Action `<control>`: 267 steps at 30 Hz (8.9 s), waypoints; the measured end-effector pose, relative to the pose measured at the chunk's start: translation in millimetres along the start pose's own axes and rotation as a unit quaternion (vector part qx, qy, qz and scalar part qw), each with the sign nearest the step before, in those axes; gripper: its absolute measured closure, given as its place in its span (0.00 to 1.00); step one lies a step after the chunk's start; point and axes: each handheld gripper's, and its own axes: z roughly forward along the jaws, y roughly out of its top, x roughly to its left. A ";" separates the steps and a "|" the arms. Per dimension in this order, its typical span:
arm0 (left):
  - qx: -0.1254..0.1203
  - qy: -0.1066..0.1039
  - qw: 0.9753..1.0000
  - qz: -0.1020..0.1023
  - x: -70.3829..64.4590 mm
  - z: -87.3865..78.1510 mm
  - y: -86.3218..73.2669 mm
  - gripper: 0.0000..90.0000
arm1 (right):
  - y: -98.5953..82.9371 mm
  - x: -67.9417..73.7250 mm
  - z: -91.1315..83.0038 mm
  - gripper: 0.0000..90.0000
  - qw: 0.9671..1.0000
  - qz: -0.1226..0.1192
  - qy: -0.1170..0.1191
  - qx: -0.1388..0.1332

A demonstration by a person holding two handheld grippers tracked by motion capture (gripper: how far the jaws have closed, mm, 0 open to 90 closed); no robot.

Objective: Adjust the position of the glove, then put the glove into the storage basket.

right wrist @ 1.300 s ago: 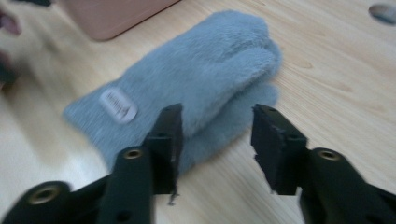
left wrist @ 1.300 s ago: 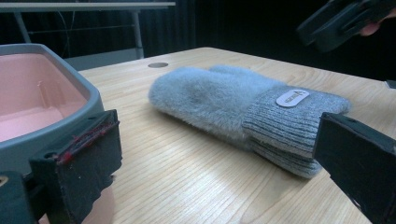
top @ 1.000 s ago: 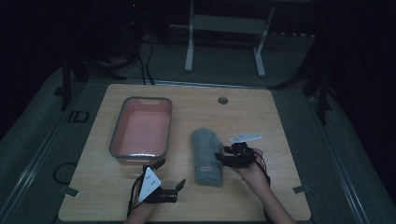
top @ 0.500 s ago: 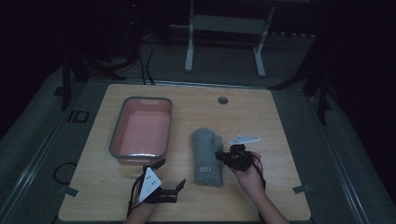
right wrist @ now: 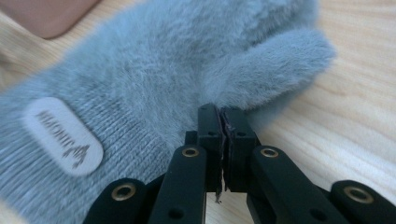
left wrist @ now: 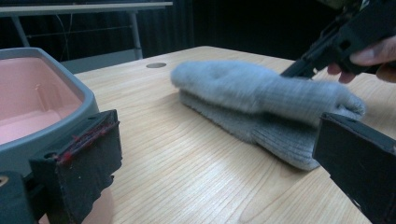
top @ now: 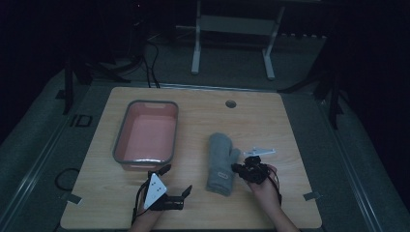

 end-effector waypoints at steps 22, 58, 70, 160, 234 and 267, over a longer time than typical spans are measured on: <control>0.077 -0.042 0.996 -0.037 -9.2 17.1 37.9 0.05 | 9.5 -1.7 -35.4 0.55 0.999 -0.011 -0.011 -0.047; 0.268 -0.119 0.943 -0.156 8.5 135.6 46.2 0.19 | 3.0 -5.9 7.7 0.35 0.997 0.078 -0.005 -0.017; 0.282 -0.145 0.933 -0.171 1.6 152.8 40.3 0.36 | -2.7 -10.4 18.1 0.67 0.996 0.080 0.039 -0.004; 0.372 -0.020 0.918 -0.137 198.0 66.4 87.7 0.85 | 180.1 125.4 146.7 0.91 0.995 -0.038 0.092 0.023; 0.169 -0.048 0.984 -0.009 42.2 46.8 97.4 0.09 | 76.8 16.2 -2.9 0.16 0.984 -0.141 0.080 -0.079; 0.197 -0.125 0.972 0.019 -18.4 79.9 40.4 0.09 | -27.2 -35.4 -34.7 0.15 0.985 -0.146 0.037 -0.081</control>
